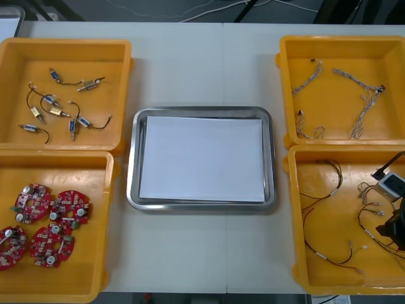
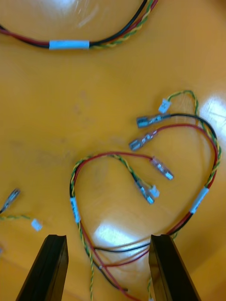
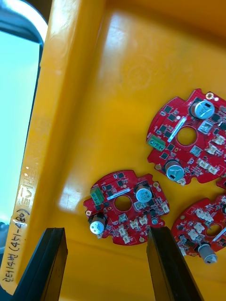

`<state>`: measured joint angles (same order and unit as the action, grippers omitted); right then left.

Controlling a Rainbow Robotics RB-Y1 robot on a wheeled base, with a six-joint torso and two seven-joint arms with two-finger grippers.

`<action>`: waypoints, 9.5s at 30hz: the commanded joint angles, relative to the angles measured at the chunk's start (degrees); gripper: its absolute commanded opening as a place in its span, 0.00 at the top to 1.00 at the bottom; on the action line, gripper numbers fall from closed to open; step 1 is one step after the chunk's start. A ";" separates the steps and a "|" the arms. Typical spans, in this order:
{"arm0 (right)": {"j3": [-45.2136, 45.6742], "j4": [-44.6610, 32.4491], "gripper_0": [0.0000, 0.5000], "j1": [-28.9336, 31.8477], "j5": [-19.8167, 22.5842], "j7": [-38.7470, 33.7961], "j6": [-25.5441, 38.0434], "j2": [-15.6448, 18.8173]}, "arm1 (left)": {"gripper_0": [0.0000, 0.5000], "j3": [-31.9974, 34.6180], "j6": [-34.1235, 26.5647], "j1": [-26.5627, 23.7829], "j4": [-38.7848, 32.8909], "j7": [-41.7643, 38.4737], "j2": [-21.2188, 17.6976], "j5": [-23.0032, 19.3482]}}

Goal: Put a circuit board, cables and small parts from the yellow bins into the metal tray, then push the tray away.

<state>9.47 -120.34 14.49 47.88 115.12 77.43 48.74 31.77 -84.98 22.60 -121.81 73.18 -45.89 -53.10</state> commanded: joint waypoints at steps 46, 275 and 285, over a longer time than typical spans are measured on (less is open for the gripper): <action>0.81 -8.51 0.00 -2.80 -3.93 -1.83 16.00 -7.43 | 0.00 0.84 -2.91 -5.63 4.21 -10.78 15.30 12.67; -7.62 -15.63 1.00 -33.21 1.78 -44.72 32.57 -5.50 | 1.00 -65.25 -12.93 -64.61 15.02 -44.62 14.95 23.22; -7.62 -15.63 1.00 -33.21 1.78 -44.72 32.57 -5.50 | 1.00 -65.25 -10.64 -64.17 17.75 -44.18 16.97 25.15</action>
<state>2.18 -134.25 -17.58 50.07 72.19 109.81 41.38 -32.76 -97.64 -39.61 -105.41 32.53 -30.95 -29.26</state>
